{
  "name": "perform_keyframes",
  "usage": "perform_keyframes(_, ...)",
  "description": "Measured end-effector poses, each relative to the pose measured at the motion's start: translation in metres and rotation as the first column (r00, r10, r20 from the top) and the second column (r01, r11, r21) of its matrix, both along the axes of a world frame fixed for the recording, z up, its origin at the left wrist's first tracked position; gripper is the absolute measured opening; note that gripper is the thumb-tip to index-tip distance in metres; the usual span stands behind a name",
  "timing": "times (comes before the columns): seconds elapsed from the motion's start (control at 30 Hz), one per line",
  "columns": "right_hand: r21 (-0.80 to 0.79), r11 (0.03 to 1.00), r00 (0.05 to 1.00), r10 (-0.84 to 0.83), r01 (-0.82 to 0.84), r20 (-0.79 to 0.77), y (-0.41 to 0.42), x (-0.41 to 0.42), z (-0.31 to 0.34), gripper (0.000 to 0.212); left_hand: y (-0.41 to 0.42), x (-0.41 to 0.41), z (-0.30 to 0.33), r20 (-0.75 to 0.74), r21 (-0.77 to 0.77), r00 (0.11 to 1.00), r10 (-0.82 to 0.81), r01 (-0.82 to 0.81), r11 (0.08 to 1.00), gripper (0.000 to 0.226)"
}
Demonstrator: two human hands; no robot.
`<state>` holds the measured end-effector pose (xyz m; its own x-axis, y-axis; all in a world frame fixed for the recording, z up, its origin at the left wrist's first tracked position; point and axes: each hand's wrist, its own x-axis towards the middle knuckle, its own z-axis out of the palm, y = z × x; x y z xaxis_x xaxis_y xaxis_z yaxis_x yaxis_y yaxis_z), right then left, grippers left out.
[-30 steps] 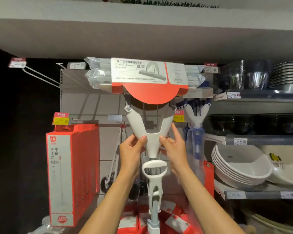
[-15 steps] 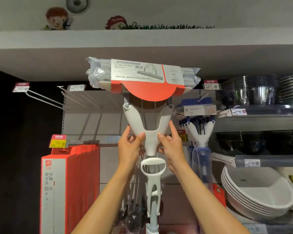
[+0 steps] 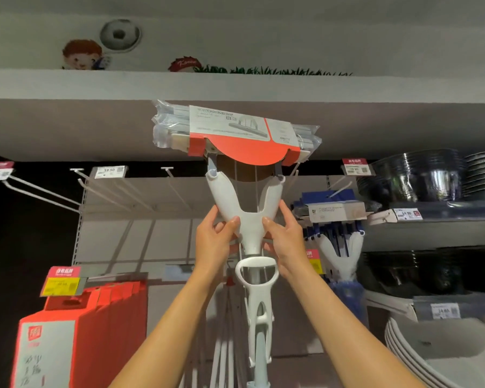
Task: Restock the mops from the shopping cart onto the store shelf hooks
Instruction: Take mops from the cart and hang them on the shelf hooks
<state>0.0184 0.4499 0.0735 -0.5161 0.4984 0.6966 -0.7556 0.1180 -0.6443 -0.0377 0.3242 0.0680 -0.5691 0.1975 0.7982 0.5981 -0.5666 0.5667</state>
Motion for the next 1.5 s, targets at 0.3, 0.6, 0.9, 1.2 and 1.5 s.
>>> perform_keyframes(0.3, -0.068, 0.990, 0.992, 0.125, -0.125, 0.005, 0.025, -0.036, 0.033, 0.062, 0.028, -0.032, 0.030, -0.026, 0.073, 0.999, -0.038, 0.040, 0.997, 0.049)
perform_keyframes(0.6, -0.063, 0.973, 0.975, 0.222, -0.221, 0.022, 0.069, -0.067, 0.051, 0.059, 0.070, -0.059, 0.045, 0.017, 0.119, 1.000, -0.012, 0.010, 0.993, 0.055)
perform_keyframes(0.9, -0.109, 0.944, 0.945, 0.319, -0.311, 0.076, 0.112, -0.101, 0.068, 0.059, 0.110, -0.086, 0.061, 0.006, 0.142, 0.994, 0.106, -0.106, 0.984, 0.060)
perform_keyframes(1.2, -0.133, 0.899, 0.899, 0.429, -0.416, 0.091, 0.142, -0.117, 0.073, 0.043, 0.140, -0.097, 0.069, -0.035, 0.135, 0.985, 0.170, -0.164, 0.977, 0.060)
perform_keyframes(1.5, -0.163, 0.897, 0.896, 0.431, -0.412, 0.105, 0.169, -0.128, 0.079, 0.042, 0.168, -0.109, 0.077, -0.047, 0.105, 0.982, 0.185, -0.179, 0.978, 0.060)
